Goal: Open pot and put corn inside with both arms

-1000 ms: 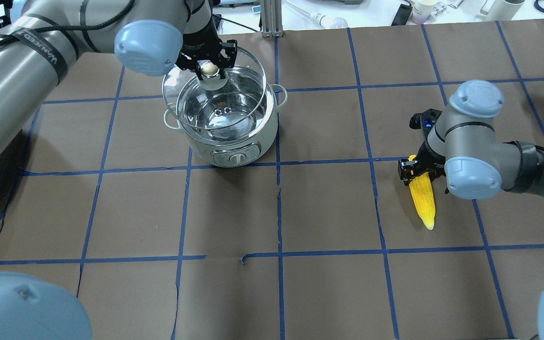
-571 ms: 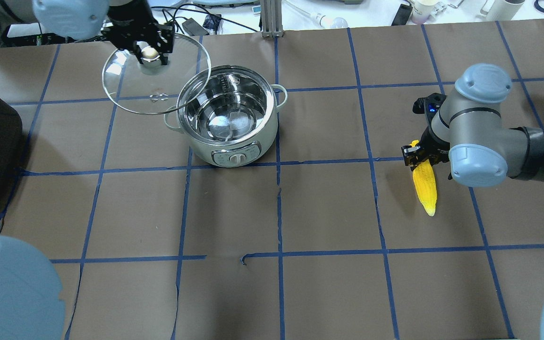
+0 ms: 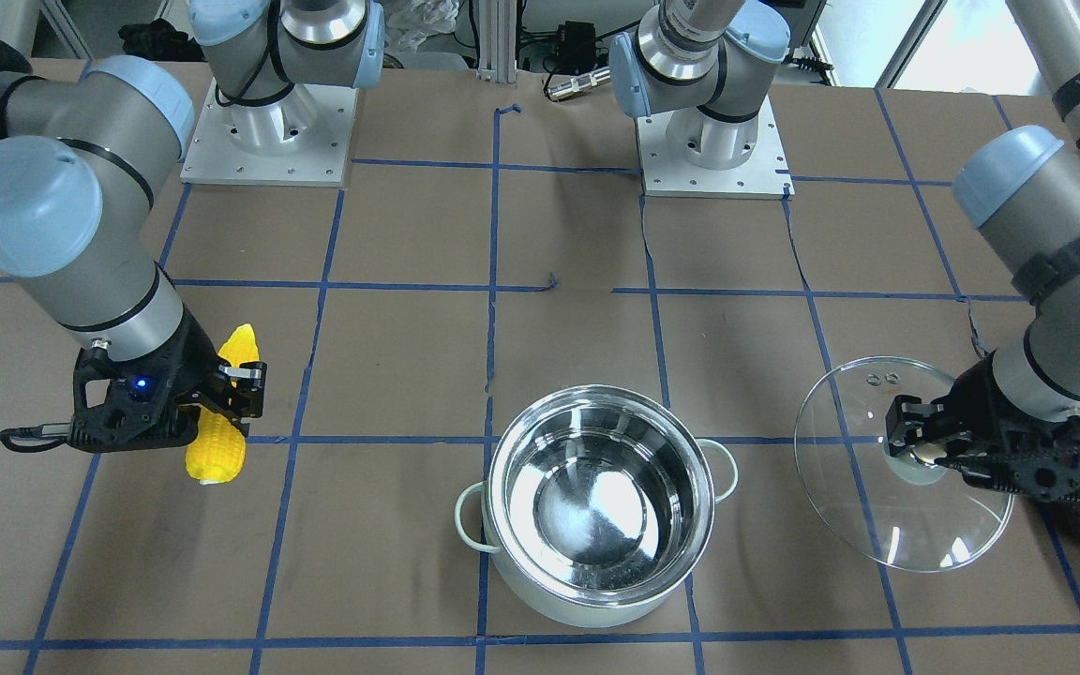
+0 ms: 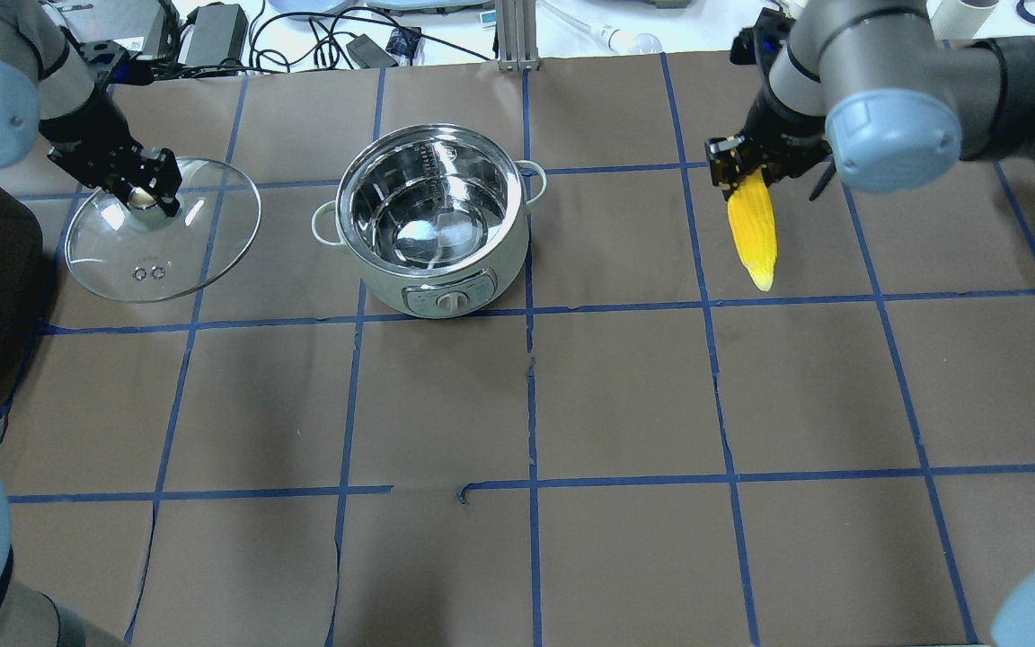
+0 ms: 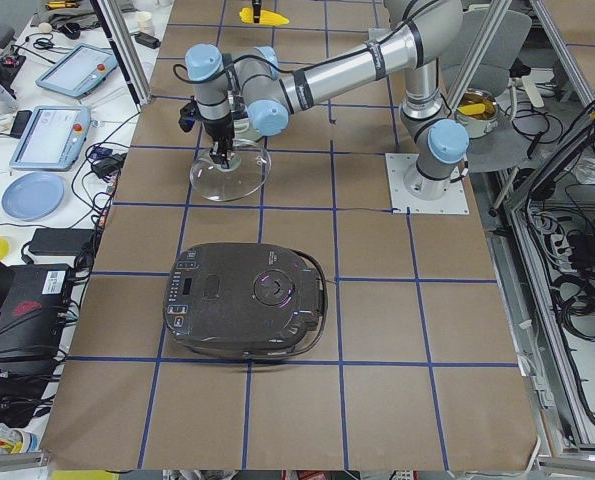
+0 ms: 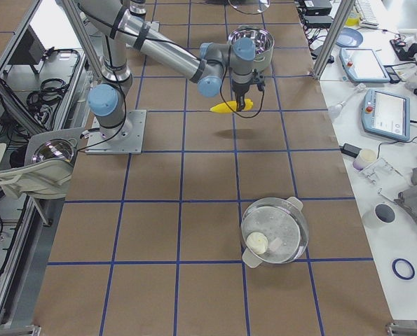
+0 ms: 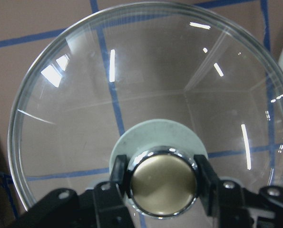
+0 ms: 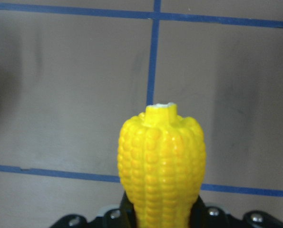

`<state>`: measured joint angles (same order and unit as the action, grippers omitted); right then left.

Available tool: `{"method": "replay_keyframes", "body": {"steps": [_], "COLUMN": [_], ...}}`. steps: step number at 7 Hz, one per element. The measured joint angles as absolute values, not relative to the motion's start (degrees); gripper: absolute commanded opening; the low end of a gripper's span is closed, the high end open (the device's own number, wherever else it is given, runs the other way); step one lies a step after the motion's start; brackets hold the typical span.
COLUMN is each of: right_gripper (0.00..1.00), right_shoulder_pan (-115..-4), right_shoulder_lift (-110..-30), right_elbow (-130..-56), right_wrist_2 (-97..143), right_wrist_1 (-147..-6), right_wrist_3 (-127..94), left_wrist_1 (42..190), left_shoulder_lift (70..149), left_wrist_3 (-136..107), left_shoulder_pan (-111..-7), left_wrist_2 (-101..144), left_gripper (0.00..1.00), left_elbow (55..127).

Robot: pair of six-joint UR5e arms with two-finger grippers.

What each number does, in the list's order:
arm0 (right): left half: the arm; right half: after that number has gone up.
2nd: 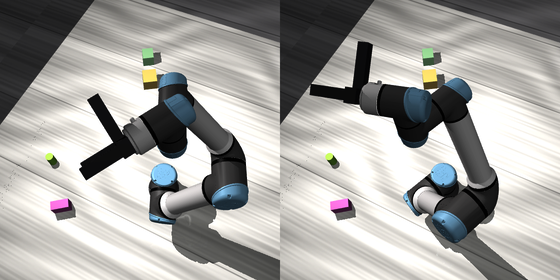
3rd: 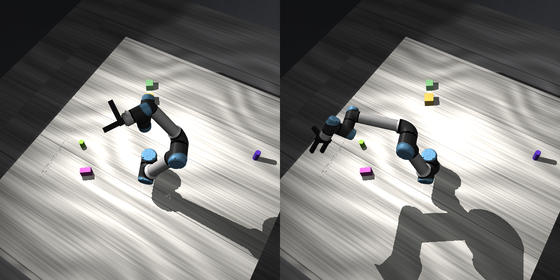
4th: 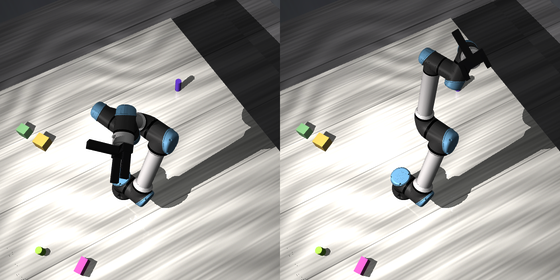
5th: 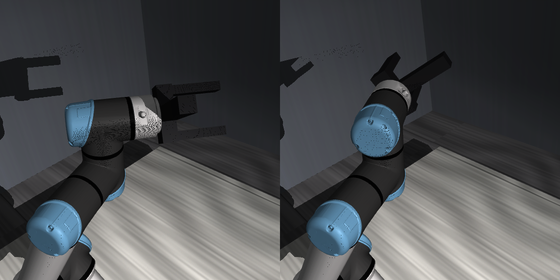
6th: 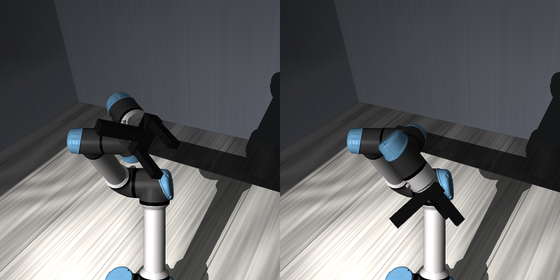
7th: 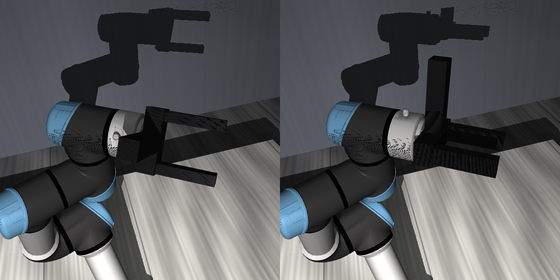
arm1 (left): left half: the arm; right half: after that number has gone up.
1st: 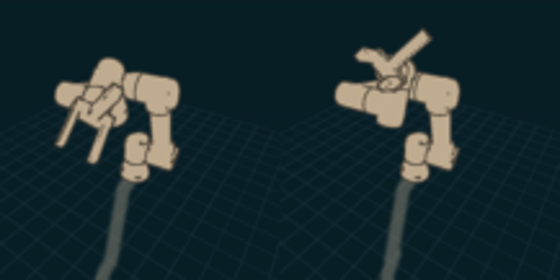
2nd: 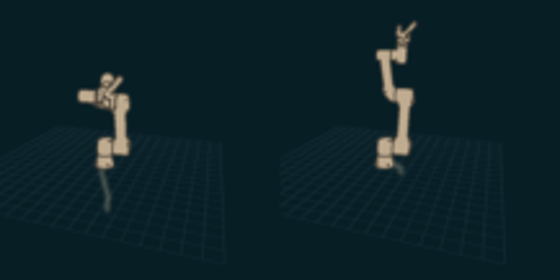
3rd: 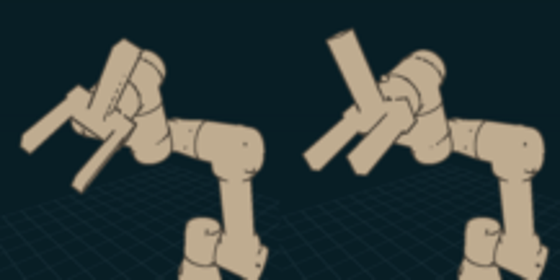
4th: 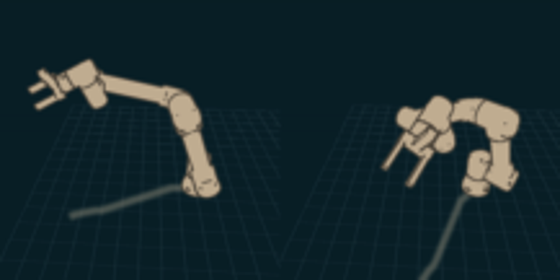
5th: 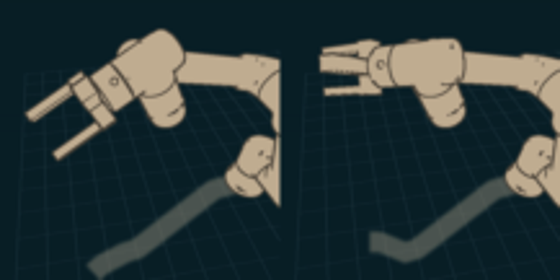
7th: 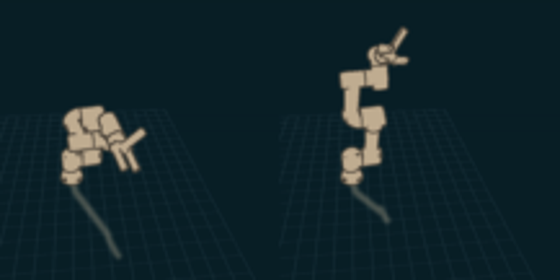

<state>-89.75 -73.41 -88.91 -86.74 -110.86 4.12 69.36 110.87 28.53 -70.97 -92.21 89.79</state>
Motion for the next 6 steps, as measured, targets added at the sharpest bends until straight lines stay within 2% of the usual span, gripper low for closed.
{"method": "replay_keyframes", "body": {"steps": [2,4,5,6], "right_gripper": [0.41,0.41,0.41,0.41], "right_shoulder_pan": [-99.4,-108.0,-110.7,-112.5], "right_shoulder_lift": [-68.5,-61.6,-58.0,-55.2], "right_elbow": [-76.7,-65.4,-60.5,-57.8], "right_wrist_2": [-86.6,-87.1,-87.3,-87.4], "right_wrist_1": [-105.7,-104.1,-103.1,-102.8], "right_wrist_3": [-9.1,-21.3,-25.2,-26.9], "left_wrist_1": [57.4,51.2,48.8,47.7], "left_shoulder_lift": [110.1,110.6,111.1,111.5], "left_wrist_3": [29.9,29.7,29.9,30.0], "left_shoulder_pan": [-69.1,-68.4,-68.3,-68.2], "left_wrist_2": [-90.1,-87.1,-86.8,-86.8], "left_gripper": [0.00,0.00,0.75,1.00], "left_elbow": [100.8,105.8,106.9,107.4]}}
